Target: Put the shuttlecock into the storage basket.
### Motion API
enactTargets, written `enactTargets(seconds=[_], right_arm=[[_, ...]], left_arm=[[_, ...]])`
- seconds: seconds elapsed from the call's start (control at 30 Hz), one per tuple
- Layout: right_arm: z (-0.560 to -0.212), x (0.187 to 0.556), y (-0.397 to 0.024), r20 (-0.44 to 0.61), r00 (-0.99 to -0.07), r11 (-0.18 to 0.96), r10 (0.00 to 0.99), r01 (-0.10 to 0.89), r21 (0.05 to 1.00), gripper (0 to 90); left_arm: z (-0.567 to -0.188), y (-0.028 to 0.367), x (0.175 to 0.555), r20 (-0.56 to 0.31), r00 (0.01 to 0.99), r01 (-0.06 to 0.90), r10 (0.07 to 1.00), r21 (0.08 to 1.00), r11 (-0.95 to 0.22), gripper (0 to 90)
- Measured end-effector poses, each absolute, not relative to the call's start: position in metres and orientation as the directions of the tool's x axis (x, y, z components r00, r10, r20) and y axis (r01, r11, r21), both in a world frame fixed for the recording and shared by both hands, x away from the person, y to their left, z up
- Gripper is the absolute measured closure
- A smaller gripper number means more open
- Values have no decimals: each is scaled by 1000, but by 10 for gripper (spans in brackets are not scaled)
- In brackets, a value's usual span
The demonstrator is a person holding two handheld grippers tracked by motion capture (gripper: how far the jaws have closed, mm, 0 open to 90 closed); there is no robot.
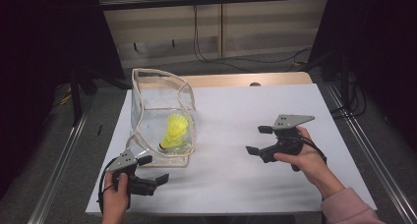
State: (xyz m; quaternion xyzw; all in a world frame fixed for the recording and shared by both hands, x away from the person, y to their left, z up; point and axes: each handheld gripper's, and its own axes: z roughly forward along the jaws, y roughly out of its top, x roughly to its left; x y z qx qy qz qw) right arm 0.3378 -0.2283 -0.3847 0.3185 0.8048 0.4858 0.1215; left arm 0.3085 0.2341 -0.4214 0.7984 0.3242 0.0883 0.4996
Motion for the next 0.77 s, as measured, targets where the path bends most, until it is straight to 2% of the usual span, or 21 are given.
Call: enactTargets(seconds=[0.77], right_arm=[[-433, 308, -279, 143, -694, 268, 706, 449, 853, 127]], left_arm=[[-422, 235, 311, -175, 772, 429, 610, 852, -299, 28]])
